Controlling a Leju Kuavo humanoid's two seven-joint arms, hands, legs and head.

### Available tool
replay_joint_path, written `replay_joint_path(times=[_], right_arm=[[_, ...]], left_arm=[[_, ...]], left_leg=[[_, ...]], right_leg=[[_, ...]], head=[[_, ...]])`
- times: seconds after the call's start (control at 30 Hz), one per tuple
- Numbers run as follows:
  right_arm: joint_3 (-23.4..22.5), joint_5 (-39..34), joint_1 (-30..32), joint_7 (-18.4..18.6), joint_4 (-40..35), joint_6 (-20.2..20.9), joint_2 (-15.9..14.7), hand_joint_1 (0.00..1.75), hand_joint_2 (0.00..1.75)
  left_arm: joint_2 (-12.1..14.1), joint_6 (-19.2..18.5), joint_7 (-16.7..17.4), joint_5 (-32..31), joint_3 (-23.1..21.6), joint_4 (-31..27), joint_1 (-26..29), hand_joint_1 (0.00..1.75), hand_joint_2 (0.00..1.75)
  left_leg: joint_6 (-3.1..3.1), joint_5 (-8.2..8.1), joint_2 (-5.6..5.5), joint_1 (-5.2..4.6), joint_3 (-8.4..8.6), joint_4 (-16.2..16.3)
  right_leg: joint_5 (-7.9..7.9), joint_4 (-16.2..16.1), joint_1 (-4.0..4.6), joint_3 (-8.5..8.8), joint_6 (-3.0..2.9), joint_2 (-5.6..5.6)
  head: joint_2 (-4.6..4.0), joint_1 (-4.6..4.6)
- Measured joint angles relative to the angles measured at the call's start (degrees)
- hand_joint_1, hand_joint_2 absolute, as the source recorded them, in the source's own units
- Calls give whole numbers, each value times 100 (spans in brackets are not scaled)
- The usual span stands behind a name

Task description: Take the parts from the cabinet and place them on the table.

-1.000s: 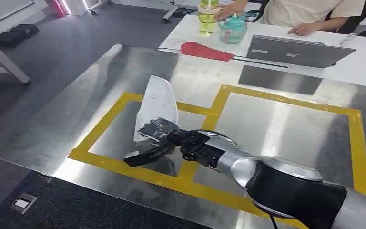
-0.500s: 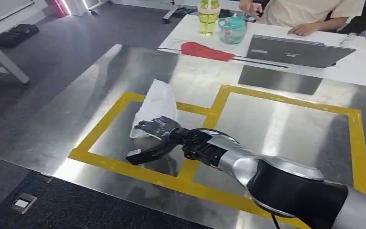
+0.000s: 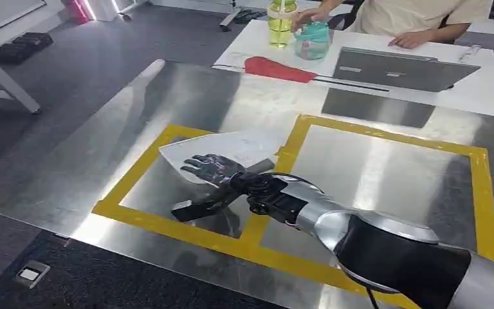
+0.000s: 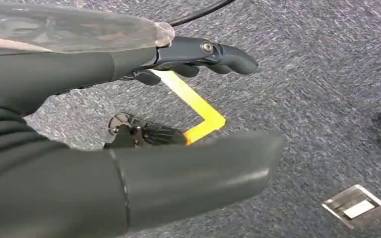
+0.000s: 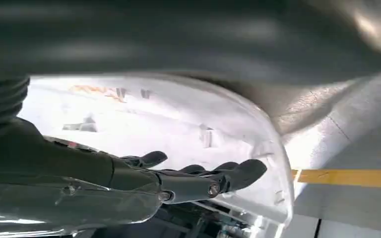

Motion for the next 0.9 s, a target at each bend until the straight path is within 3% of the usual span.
replay_joint_path(times=[0.1, 0.27, 0.43, 0.63, 0.9], right_arm=[[-99, -366, -5, -177, -2, 44, 0, 0, 0], [-576, -1874, -82, -824, -253, 275, -11, 0, 0], [-1017, -3041, -190, -603, -1157, 426, -168, 0, 0], [-1303, -3381, -220, -603, -2005, 393, -352, 0, 0], [-1602, -4293, -210, -697, -3299, 11, -660, 0, 0]], left_arm=[[-2, 0, 2, 0, 0, 0, 0, 0, 0], [-2, -2, 2, 4, 0, 0, 29, 0, 0], [-2, 2, -15, 35, 0, 0, 101, 0, 0], [0, 9, -33, 63, 2, 0, 147, 0, 0], [2, 63, -85, 120, 18, 0, 223, 0, 0]], left_leg=[[0, 0, 0, 0, 0, 0], [0, 0, 1, 0, 1, 0], [0, 0, 0, 0, 1, 2], [0, 0, 1, 0, 1, 3], [0, 0, 1, 0, 2, 4]], right_leg=[[0, 0, 0, 1, 0, 0], [1, 0, 0, 1, 0, 2], [1, 0, 0, 1, 0, 0], [1, 0, 0, 1, 0, 0], [1, 0, -1, 1, 0, 1]], head=[[0, 0], [0, 0], [0, 0], [0, 0], [0, -2]])
